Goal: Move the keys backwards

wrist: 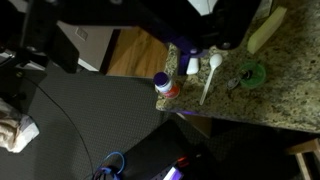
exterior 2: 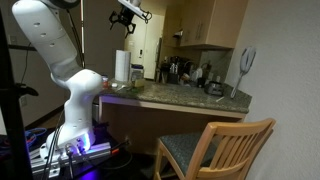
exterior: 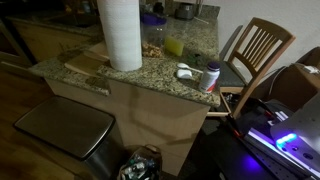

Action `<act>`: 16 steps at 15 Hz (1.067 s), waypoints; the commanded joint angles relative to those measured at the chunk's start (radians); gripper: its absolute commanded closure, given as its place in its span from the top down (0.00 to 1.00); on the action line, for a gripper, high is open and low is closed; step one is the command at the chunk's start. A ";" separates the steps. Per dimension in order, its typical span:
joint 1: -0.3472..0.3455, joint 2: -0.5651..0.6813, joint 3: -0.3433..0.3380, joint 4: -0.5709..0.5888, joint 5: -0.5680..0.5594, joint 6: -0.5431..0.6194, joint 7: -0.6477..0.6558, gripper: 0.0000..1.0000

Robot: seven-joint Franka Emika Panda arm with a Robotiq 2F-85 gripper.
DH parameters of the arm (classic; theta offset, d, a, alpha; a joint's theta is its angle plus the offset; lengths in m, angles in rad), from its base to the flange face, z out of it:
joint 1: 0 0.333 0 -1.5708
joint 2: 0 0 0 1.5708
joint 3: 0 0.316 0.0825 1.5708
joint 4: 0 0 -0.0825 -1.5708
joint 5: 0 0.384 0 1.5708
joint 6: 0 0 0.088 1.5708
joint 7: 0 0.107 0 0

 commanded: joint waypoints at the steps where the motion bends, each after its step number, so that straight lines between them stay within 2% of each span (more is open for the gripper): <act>1: -0.036 0.004 0.091 -0.166 -0.036 0.053 -0.022 1.00; 4: -0.039 -0.004 0.169 -0.296 -0.096 0.221 0.024 1.00; 6: -0.042 -0.017 0.208 -0.380 -0.149 0.383 0.084 1.00; 11: -0.056 0.018 0.234 -0.522 -0.260 0.726 0.277 1.00; 13: -0.059 0.038 0.208 -0.516 -0.225 0.741 0.333 1.00; 14: -0.040 0.031 0.218 -0.509 -0.239 0.711 0.300 1.00; 16: -0.051 0.035 0.212 -0.511 -0.237 0.718 0.322 1.00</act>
